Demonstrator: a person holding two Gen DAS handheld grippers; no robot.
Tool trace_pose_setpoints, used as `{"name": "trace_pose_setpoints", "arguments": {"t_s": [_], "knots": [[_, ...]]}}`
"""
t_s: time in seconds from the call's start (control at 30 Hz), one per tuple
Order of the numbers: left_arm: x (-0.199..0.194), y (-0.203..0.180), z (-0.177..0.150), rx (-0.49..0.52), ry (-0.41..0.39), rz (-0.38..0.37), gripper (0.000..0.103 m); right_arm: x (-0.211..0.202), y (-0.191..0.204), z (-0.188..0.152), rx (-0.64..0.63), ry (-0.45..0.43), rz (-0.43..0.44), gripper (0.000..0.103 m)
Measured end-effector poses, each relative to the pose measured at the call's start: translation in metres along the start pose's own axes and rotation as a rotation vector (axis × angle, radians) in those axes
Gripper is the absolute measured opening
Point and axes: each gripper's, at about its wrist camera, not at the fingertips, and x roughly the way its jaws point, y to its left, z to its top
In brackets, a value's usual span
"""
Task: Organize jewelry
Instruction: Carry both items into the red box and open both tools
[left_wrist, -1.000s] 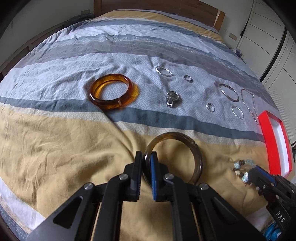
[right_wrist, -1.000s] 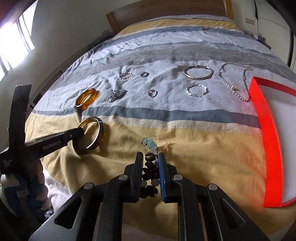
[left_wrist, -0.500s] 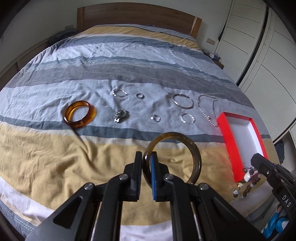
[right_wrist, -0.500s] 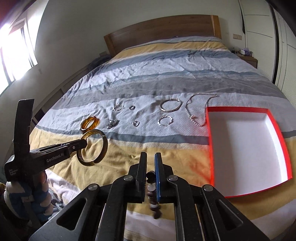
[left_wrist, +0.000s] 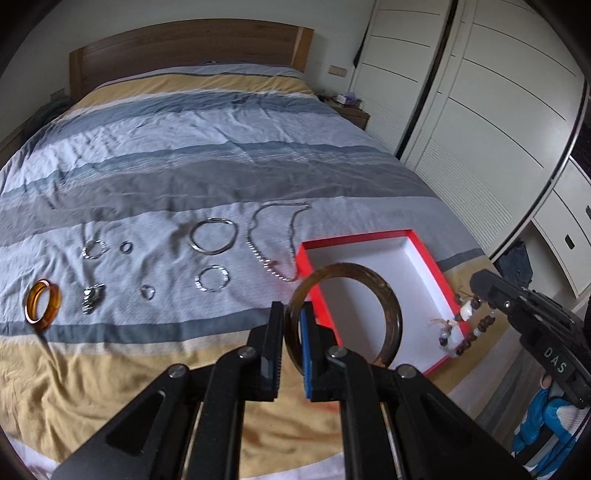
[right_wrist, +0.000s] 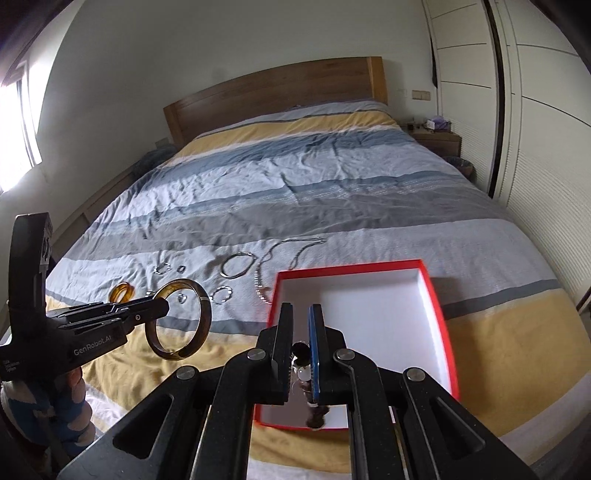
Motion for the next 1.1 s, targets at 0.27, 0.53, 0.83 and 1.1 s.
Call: {"name": "trace_pose_setpoints", "arguments": {"t_s": [0.27,0.53,0.83,1.1], "knots": [[0.08,-0.054,-0.019,0.102,0.136,-0.001,0.008,0.045,-0.066,-0.027,0.062,0.116,-0.13,0.008],[0.113,-0.069,-0.037,0.167,0.214,0.04,0.009,0.065,-0.096,-0.06,0.1,0.204,-0.179,0.008],[0.092,-0.07,-0.035,0.149,0.155,0.029,0.029,0.05,-0.091,-0.067,0.08,0.206,-0.225,0.039],[0.018,-0.044,-0.046,0.126,0.046,0.077,0.035,-0.005,-0.041,-0.058,0.061,0.121,-0.286,0.059]]}}
